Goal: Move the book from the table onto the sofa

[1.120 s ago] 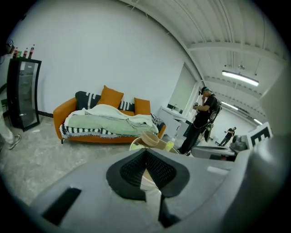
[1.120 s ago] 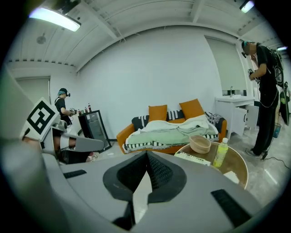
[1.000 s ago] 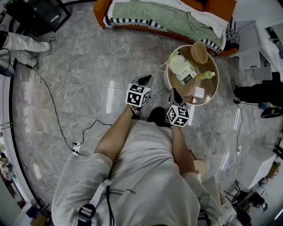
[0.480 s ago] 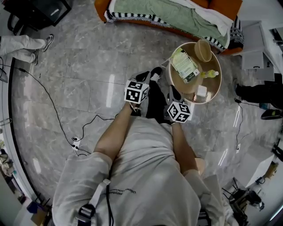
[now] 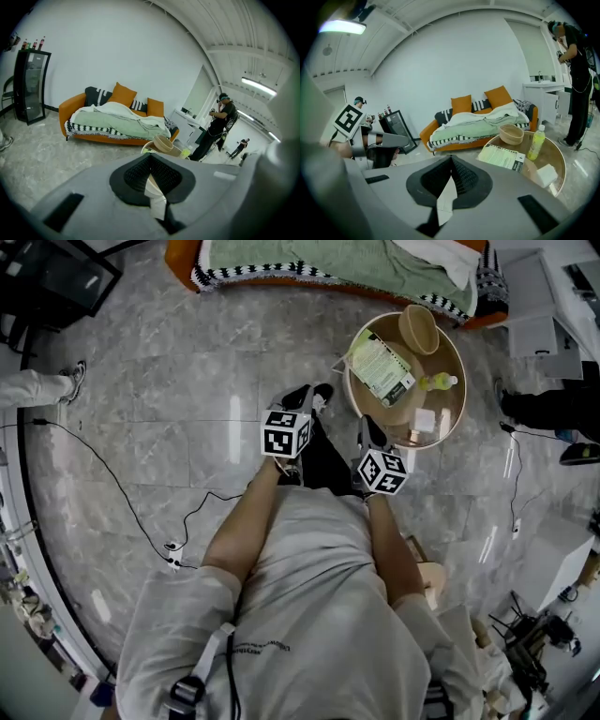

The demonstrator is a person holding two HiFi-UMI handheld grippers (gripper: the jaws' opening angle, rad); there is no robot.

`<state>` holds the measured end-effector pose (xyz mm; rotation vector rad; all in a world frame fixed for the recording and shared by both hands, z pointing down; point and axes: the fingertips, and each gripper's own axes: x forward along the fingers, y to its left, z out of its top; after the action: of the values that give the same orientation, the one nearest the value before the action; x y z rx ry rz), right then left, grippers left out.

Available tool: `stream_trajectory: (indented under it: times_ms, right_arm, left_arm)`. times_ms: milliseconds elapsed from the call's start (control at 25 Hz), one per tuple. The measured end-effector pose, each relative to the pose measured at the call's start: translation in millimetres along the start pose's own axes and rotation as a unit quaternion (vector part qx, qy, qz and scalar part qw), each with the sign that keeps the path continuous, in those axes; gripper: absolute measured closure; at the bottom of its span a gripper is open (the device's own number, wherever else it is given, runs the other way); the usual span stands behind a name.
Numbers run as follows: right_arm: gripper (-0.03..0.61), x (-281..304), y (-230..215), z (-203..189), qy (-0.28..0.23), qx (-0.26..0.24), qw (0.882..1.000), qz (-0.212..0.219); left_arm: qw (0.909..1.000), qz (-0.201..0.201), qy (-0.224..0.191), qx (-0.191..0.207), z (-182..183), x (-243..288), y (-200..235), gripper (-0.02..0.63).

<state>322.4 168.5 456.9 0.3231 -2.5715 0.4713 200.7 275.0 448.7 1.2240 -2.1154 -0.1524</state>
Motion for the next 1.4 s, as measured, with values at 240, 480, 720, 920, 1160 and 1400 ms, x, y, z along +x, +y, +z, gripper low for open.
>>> stream_trajectory:
  times_ms: [240, 480, 720, 920, 1160, 1400]
  right_arm:
    - [0.572, 41.2, -44.2, 9.6, 0.039, 0.022, 0.997, -0.055]
    - [0.572, 96.9, -63.8, 49.6, 0.055, 0.023, 0.997, -0.056]
    - [0.572, 132.7, -93.6, 100.4, 0.045, 0.033, 0.996, -0.066]
    - [0.572, 159.0, -127.7, 124.4, 0.039, 0.064, 0.994, -0.078]
    - [0.572, 189.7, -160.9, 123.7, 0.009, 0.156, 0.982, -0.104]
    - [0.572, 214.5, -176.6, 147.2, -0.016, 0.19, 0.976, -0.105]
  left_arm:
    - [0.9988, -0.004, 0.048, 0.007, -6.0, 38.2, 10.5, 0.605]
    - [0.998, -0.037, 0.041, -0.029, 39.6, 85.5, 7.8, 0.606]
    - [0.9968, -0.061, 0.052, -0.002, 91.2, 143.5, -5.2, 0.605]
    - [0.9932, -0.075, 0.074, 0.05, 114.0, 183.5, -14.5, 0.606]
    - [0.9793, -0.094, 0.114, 0.138, 135.7, 198.1, -9.2, 0.605]
    - [0.9701, -0.093, 0.146, 0.17, 147.3, 228.1, 0.2, 0.606]
